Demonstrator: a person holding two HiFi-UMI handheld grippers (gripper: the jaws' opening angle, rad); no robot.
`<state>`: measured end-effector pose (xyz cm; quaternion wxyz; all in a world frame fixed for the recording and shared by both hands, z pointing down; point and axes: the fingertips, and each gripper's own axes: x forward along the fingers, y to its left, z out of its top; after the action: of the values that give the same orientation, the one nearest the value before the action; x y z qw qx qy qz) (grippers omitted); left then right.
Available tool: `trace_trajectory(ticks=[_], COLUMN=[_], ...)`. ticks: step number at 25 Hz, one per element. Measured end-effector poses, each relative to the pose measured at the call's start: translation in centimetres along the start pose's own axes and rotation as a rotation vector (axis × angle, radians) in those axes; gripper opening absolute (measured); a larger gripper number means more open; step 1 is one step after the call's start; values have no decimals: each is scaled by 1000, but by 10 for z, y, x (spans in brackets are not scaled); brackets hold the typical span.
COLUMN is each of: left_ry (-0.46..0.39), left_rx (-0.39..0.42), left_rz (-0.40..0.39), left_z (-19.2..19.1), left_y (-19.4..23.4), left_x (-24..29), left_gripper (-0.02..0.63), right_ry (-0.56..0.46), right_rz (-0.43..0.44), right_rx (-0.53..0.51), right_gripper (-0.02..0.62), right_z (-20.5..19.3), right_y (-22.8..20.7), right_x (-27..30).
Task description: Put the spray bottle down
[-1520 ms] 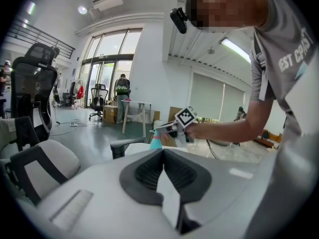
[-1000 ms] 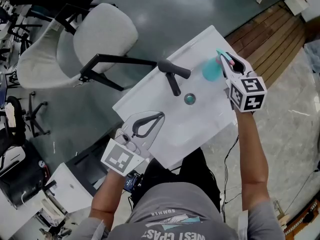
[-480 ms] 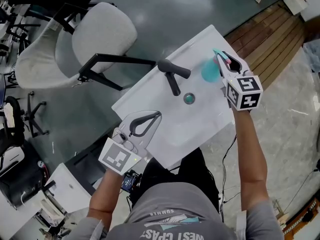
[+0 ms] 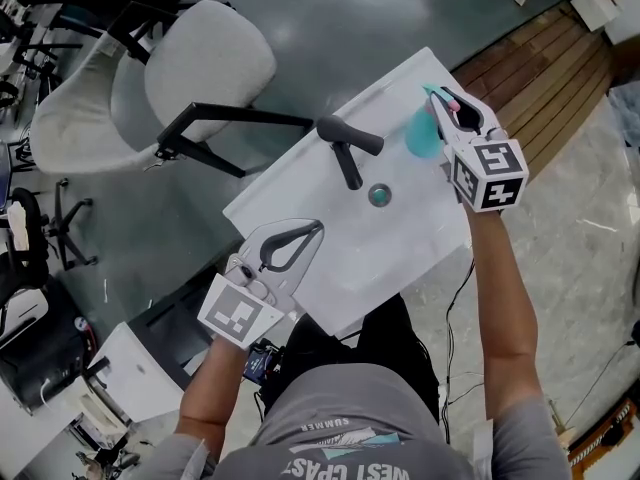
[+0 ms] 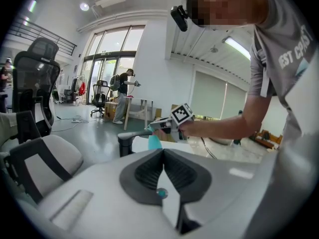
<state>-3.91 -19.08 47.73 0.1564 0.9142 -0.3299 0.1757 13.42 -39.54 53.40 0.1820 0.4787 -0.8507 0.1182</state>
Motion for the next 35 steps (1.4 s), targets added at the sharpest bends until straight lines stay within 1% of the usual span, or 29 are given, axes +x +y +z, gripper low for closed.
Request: trace_trajectory(ticks=[8,18,30,35], left_ry=[1,2,11,12], left_rx=[-11,-10,-27,-30], left_rz=[7,20,40,40], left_z=[-4,-7,-16,-17], left_y=[1,2,8,11], left_x=[1,-3,-1,1], left_gripper=[2,2,2,2], right_ry=[-58,-125,-200,-231], right_rz=[12,1,26,33], right_rx=[-21,-63,-122,-125], right_gripper=[67,67,67,67], right_z=[19,42,51,53], right_y=[3,-6,-9,-13], right_x=[7,16,40,43])
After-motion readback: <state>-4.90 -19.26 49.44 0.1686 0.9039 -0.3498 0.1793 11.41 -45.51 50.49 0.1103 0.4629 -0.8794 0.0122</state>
